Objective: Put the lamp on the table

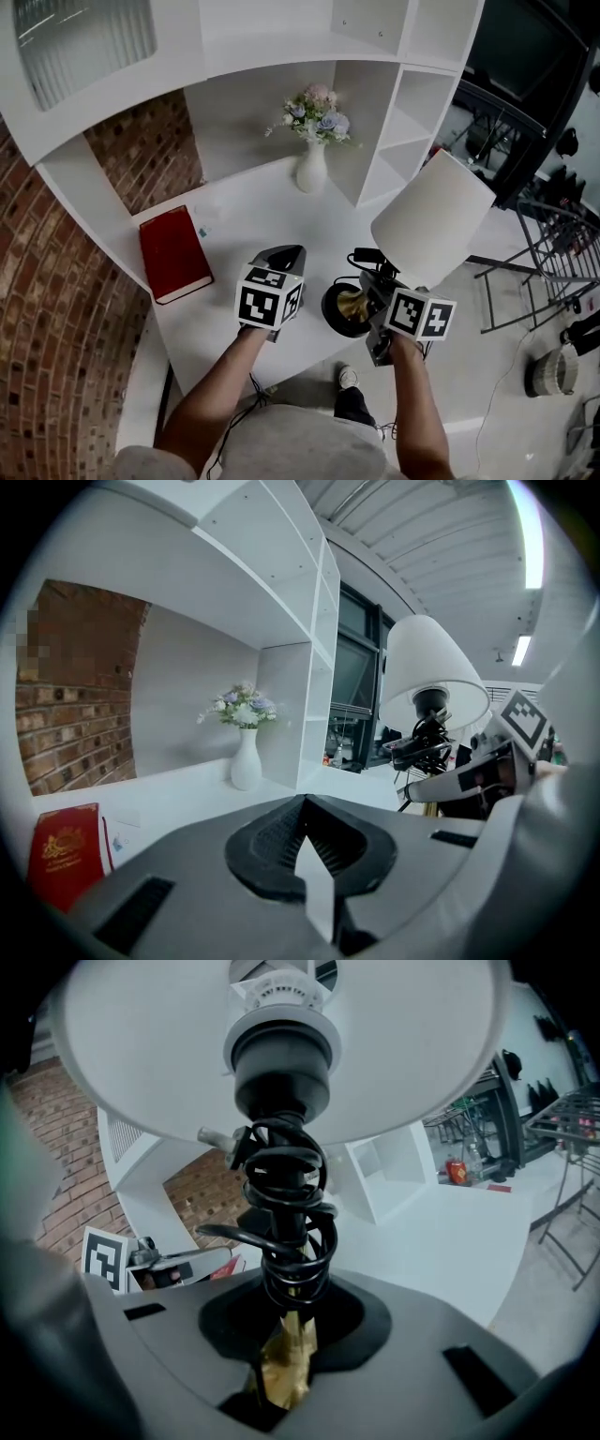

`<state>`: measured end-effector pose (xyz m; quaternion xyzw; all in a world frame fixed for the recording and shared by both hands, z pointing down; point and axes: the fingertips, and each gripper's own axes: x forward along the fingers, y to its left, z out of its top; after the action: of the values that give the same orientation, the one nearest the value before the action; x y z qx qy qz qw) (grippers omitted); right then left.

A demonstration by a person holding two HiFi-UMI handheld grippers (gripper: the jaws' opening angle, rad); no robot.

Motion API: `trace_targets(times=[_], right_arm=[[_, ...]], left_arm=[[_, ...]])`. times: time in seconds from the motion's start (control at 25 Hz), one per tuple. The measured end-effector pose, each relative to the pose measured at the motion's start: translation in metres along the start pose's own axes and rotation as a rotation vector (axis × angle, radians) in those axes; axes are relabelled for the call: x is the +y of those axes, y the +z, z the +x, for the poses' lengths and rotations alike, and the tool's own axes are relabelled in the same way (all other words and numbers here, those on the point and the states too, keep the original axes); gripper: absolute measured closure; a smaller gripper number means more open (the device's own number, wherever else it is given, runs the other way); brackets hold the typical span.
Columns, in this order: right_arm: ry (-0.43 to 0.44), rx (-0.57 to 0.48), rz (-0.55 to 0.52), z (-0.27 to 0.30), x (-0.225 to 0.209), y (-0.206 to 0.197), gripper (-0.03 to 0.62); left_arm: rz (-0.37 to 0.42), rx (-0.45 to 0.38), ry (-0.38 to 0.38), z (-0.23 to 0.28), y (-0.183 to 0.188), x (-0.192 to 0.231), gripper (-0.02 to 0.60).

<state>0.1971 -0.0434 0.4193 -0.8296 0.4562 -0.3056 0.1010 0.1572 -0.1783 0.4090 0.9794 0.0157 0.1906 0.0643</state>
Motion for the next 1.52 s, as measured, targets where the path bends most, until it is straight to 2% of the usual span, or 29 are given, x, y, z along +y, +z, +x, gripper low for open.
trace_targets(times=[0.48, 0.76, 1.52], right_arm=[[0.196, 0.120, -0.107, 0.062, -0.016, 0.040, 0.516], [0.282, 0.173, -0.177, 0.090, -0.015, 0.054, 0.516], [0.420, 0.239, -0.317, 0.131, -0.001, 0.064, 0.516]], left_arm=[[-0.096, -0.004, 0.249, 0.014, 0.011, 0.031, 0.588], [-0.144, -0.010, 0.364, 0.016, 0.012, 0.044, 0.588], [-0.209, -0.035, 0.533, 0.006, 0.010, 0.064, 0.588]])
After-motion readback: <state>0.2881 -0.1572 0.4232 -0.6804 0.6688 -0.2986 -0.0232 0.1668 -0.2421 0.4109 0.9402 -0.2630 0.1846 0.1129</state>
